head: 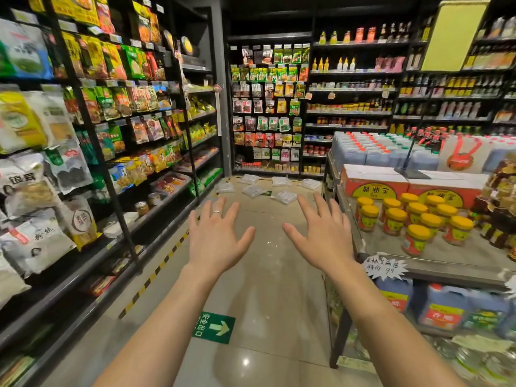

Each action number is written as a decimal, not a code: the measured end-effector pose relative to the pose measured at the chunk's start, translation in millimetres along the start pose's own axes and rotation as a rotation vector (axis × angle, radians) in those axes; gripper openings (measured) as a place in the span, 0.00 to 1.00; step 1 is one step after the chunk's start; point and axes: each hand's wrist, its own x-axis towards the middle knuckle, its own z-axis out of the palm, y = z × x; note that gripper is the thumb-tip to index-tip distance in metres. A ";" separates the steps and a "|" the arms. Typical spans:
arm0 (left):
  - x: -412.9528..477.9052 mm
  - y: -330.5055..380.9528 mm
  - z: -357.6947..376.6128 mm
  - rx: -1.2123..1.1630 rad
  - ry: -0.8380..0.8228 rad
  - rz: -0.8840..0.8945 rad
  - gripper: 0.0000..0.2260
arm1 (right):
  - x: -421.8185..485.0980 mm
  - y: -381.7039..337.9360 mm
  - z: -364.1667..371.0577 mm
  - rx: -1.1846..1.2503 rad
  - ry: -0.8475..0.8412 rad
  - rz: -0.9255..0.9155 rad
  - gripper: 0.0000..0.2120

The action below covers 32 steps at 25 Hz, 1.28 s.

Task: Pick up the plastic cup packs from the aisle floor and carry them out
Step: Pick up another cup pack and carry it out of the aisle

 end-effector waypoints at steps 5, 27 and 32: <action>68.7 3.0 36.4 -0.048 0.031 0.019 0.32 | 71.0 9.7 27.0 0.001 0.036 0.007 0.34; 472.4 -133.5 204.5 -0.082 0.043 0.087 0.31 | 466.7 -76.3 201.8 0.018 0.065 0.052 0.34; 541.5 -151.7 256.1 -0.042 0.025 0.054 0.31 | 543.2 -79.5 254.0 0.058 0.070 0.034 0.33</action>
